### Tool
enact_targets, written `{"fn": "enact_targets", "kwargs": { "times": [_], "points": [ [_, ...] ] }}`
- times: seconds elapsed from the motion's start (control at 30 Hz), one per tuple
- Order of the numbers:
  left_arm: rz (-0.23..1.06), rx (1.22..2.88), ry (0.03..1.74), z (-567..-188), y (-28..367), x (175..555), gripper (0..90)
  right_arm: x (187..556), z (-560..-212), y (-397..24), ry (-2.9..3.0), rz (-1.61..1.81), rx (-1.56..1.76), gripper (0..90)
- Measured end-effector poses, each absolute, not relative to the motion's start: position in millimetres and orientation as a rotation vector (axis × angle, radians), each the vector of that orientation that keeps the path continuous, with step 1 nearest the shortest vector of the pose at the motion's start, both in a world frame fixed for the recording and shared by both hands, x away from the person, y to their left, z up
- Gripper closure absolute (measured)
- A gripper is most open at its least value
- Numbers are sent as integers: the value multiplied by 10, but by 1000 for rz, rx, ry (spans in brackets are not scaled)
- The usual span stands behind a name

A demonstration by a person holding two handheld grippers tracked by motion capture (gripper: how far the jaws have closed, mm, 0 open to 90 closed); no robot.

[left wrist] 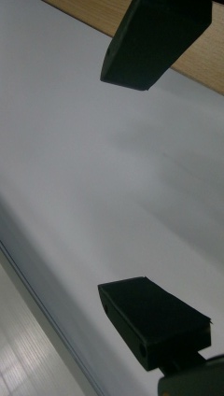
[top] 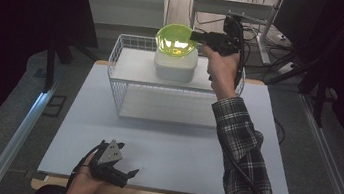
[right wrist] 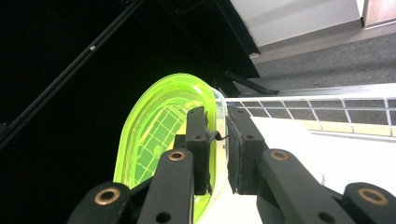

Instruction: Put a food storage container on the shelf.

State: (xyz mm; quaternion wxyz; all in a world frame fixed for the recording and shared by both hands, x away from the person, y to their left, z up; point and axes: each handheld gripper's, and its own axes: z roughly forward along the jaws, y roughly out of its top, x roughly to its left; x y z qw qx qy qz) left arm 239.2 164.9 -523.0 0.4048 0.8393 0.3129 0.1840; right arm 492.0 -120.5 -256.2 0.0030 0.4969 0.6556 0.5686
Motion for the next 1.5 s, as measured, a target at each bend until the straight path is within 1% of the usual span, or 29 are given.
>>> {"fn": "enact_targets", "kwargs": {
  "times": [0.27,0.4,0.53,0.6,0.77,0.87,1.0,1.03,1.27,1.5],
  "points": [
    [461,2122,788,-5232,1647,2393,24,4922,-2550,-1174,2036,1669,1532,769],
    [461,2127,787,-5236,1643,2393,24,4921,-2552,-1157,2028,1640,1531,713],
    [462,2127,786,-5235,1642,2391,24,4923,-2561,-1158,2023,1628,1530,706],
    [462,2128,786,-5236,1641,2391,24,4922,-2561,-1159,2020,1623,1531,681],
    [461,2131,785,-5239,1637,2391,24,4916,-2545,-1177,2006,1639,1506,549],
    [461,2129,786,-5238,1638,2391,24,4911,-2537,-1192,2015,1659,1475,420],
    [463,2125,789,-5233,1644,2391,24,4898,-2553,-1234,2050,1673,1430,284],
    [461,2123,790,-5231,1646,2391,24,4889,-2560,-1246,2062,1670,1421,263],
    [456,2108,803,-5223,1653,2392,23,4787,-2633,-1359,2121,1660,1324,185],
    [438,2086,796,-5219,1658,2392,20,4632,-2700,-1463,2158,1633,1241,141]
  ]
}}
